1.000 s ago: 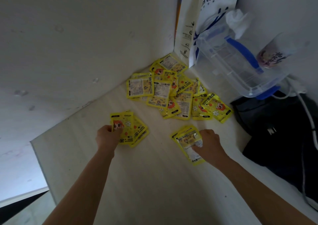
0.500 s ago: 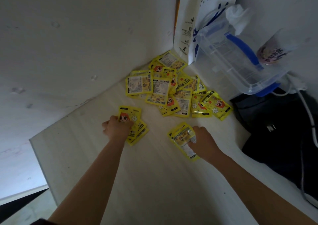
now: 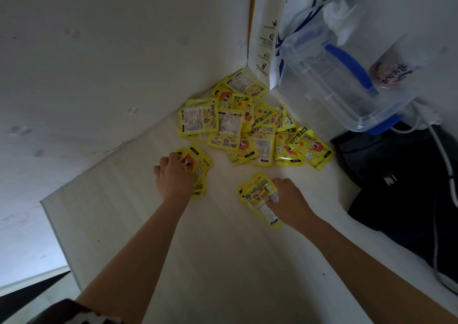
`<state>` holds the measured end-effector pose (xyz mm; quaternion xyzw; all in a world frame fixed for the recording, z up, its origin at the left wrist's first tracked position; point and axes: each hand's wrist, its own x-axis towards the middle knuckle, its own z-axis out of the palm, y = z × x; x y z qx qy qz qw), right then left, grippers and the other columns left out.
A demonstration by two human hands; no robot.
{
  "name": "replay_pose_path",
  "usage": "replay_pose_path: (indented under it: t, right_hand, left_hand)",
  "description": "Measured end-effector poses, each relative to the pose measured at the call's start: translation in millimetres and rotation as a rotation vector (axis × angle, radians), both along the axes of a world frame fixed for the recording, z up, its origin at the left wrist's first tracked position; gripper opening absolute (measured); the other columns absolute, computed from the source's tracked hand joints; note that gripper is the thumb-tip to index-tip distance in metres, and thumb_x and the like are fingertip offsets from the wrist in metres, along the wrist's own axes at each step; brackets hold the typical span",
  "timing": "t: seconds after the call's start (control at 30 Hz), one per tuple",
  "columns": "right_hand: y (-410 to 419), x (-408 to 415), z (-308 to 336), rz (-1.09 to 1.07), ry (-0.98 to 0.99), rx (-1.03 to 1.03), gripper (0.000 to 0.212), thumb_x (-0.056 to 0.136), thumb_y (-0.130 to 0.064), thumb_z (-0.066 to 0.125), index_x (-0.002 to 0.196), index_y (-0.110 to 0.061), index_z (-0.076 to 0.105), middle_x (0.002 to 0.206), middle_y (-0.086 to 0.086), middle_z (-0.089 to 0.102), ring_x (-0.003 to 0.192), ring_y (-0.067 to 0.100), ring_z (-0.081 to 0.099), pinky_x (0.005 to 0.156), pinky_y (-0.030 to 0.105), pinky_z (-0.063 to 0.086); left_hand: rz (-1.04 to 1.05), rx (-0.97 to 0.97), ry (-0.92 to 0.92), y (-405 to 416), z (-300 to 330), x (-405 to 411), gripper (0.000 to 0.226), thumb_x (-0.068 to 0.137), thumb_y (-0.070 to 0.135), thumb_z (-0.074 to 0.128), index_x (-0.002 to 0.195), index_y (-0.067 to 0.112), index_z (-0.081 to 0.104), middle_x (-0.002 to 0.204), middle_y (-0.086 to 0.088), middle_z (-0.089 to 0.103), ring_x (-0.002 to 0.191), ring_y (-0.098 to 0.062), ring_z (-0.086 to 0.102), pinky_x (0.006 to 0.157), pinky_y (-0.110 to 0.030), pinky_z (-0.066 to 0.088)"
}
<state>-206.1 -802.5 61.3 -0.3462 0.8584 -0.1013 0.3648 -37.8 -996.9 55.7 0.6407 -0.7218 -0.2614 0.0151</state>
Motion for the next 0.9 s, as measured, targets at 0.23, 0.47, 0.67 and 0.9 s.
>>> replay_pose_path:
  t: [0.23,0.47,0.67,0.9]
  right_hand:
    - [1,6,3,-0.015,0.01,-0.013,0.046,0.087,-0.019,0.062,0.13,-0.012,0.045,0.118,0.015,0.047,0.107,0.033,0.053,0.087,0.036,0.045]
    - [2,11,8,-0.05,-0.059,-0.043,0.038,0.085,-0.018,0.065,0.119,-0.013,0.049,0.113,0.012,0.053,0.104,0.03,0.056,0.084,0.032,0.046]
    - [19,8,12,-0.189,-0.245,-0.139,0.028,0.082,-0.013,0.071,0.101,-0.02,0.052,0.099,-0.002,0.06,0.09,0.017,0.058,0.068,0.025,0.043]
    - [61,12,21,-0.585,-0.602,-0.314,0.031,0.079,-0.001,0.073,0.105,-0.012,0.059,0.109,0.015,0.068,0.093,0.03,0.068,0.084,0.047,0.056]
  left_hand:
    - [0.066,0.048,0.097,6,3,-4,0.045,0.072,0.02,0.074,0.11,0.018,0.05,0.11,-0.008,0.059,0.101,-0.033,0.057,0.079,-0.039,0.042]
    - [0.223,0.238,0.366,13,12,5,0.048,0.069,0.011,0.081,0.108,0.016,0.054,0.097,-0.004,0.063,0.081,-0.022,0.06,0.058,-0.028,0.051]
    - [0.482,0.471,0.66,32,11,28,0.047,0.064,-0.001,0.084,0.1,0.013,0.057,0.103,-0.014,0.067,0.092,-0.034,0.067,0.079,-0.05,0.058]
    - [0.589,0.619,0.894,83,26,59,0.04,0.072,-0.011,0.073,0.104,0.006,0.056,0.099,-0.017,0.067,0.082,-0.032,0.067,0.072,-0.045,0.058]
